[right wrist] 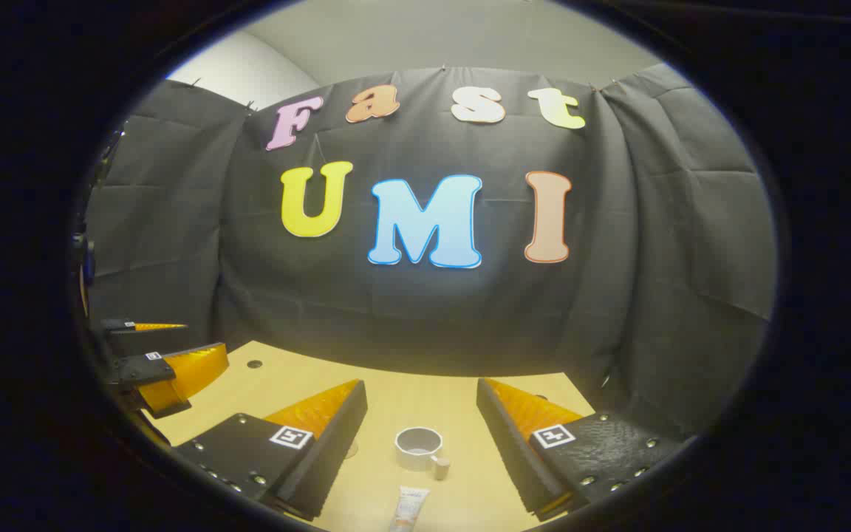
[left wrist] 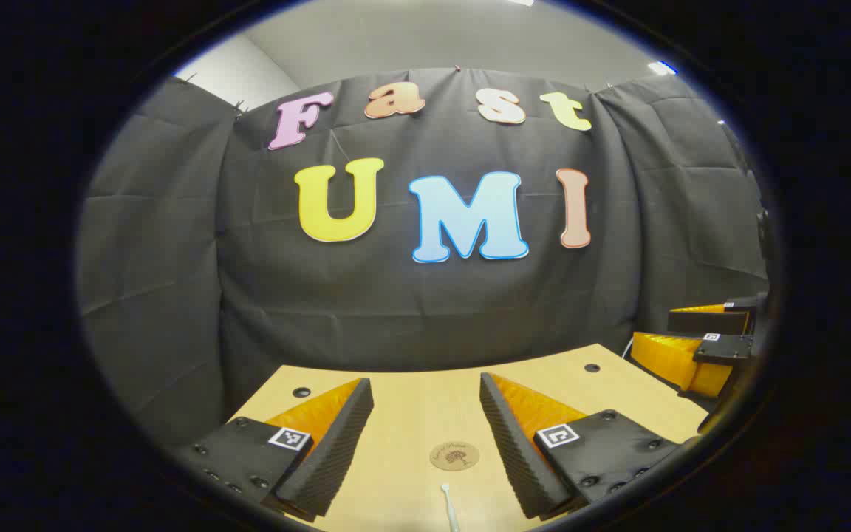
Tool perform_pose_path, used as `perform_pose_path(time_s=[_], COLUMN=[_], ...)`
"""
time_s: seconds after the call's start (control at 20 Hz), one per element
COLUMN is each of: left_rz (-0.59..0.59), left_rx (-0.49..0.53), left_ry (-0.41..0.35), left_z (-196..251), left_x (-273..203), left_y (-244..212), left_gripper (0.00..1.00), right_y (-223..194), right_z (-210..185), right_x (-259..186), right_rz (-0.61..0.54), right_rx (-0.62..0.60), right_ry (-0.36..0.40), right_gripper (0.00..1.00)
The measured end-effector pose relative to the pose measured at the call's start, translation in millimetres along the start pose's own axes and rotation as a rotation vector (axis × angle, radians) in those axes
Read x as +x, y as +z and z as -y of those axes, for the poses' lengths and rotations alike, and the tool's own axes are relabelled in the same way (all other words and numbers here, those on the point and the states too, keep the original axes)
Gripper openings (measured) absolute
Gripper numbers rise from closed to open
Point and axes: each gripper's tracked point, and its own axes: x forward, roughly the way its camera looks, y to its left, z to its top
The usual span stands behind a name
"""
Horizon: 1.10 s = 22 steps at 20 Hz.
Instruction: Put the toothbrush and toothpaste on the desktop into the cup, then pick up the cup and place it on the coaster on the desktop.
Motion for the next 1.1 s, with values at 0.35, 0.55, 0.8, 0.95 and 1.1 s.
perform_pose_path(time_s=[0.35,0.55,0.8,0.95,1.1], left_rz=[0.005,0.006,0.018,0.017,-0.003], left_rx=[0.0,0.007,0.009,0.007,0.002], left_ry=[0.009,0.012,0.008,0.008,0.012], left_z=[0,0,3,4,3], left_x=[-3,-2,-1,0,4], left_y=[2,3,7,6,0], left_gripper=[0.95,0.95,0.95,0.95,0.95], right_y=[-5,-7,-8,-11,-14], right_z=[0,1,1,1,0], right_x=[-2,0,1,2,4], right_rz=[-0.011,-0.017,-0.026,-0.03,-0.047], right_rx=[-0.001,-0.001,0.008,0.008,0.005], right_ry=[0.005,0.008,0.014,0.017,0.02], right_gripper=[0.93,0.93,0.93,0.93,0.93])
